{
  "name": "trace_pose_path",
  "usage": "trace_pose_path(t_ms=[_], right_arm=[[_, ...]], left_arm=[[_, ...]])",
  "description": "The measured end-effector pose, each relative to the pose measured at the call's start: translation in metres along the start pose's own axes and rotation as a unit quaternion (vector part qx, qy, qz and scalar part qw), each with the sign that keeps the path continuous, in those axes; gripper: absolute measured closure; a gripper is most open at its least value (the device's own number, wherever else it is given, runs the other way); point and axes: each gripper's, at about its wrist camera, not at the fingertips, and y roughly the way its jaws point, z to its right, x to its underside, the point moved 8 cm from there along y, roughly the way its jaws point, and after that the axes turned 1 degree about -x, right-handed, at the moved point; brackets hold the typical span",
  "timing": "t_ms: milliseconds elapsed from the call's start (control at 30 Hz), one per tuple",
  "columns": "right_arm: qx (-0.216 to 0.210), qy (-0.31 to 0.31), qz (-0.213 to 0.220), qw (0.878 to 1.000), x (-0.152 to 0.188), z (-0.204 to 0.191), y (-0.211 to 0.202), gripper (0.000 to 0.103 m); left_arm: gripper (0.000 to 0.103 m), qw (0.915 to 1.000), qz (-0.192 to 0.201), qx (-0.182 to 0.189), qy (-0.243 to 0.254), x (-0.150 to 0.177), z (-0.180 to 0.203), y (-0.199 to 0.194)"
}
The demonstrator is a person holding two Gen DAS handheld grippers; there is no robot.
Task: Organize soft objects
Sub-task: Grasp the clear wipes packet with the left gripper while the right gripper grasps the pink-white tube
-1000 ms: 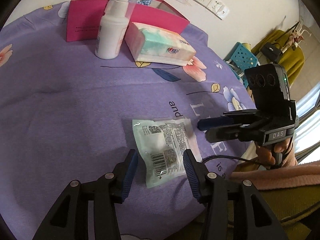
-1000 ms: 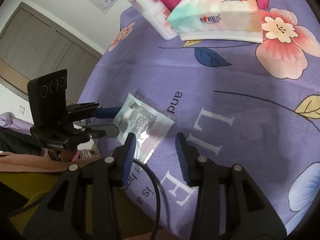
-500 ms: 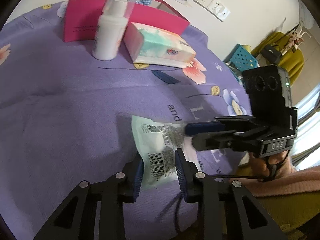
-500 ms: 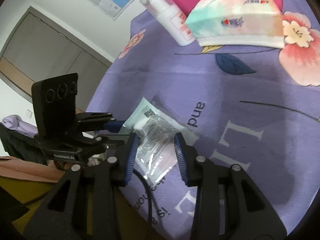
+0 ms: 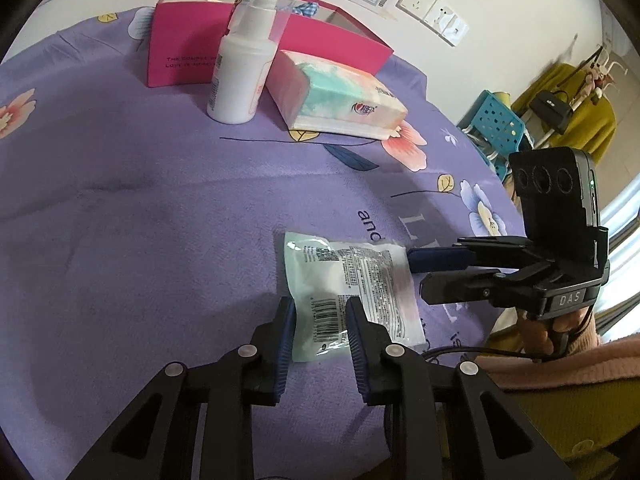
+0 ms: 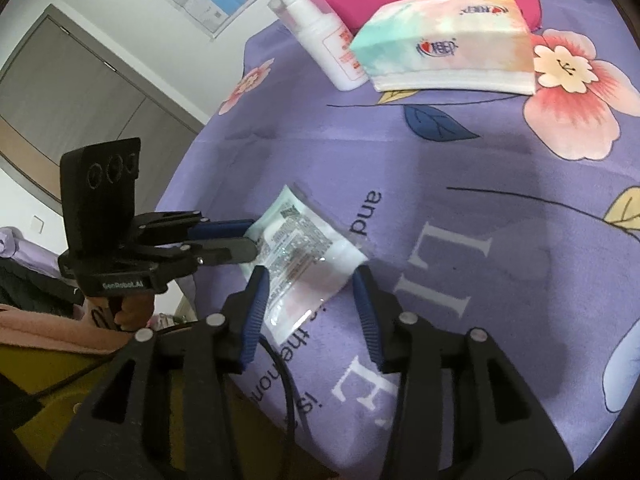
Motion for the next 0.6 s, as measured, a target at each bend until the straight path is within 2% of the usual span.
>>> trace_pose_path(t_ms=[167, 300, 367, 467, 533, 600], right_arm=[[-0.027, 0.019, 0.024, 0.999, -0.006, 0.001, 0.005, 0.052], [-0.078, 0.054, 0.043, 0.995, -0.011, 0.008, 0.003, 0.053], [-0.088, 0.068, 0.049, 0.993, -0.012, 0.011, 0.003, 0.063], [-0.092, 0.072, 0.047, 0.992, -0.013, 0.011, 0.005, 0.067], [-0.077, 0.074, 0.046, 0.993, -0.014, 0.014, 0.004, 0.073], [-0.079, 0.077, 0.048, 0.993, -0.015, 0.016, 0.003, 0.074]], left_arm=[[0.078, 0.9998, 0.001, 0.012, -0.013, 0.000, -0.003, 0.000], [0.078, 0.9996, 0.002, 0.023, -0.018, -0.001, -0.002, 0.001], [0.078, 0.9990, 0.002, 0.037, -0.024, -0.001, 0.001, 0.002], [0.078, 0.9984, 0.003, 0.048, -0.028, -0.001, 0.004, 0.005], [0.078, 0.9980, 0.003, 0.053, -0.034, -0.001, 0.003, 0.006], [0.078, 0.9975, 0.003, 0.060, -0.038, -0.002, 0.003, 0.006]])
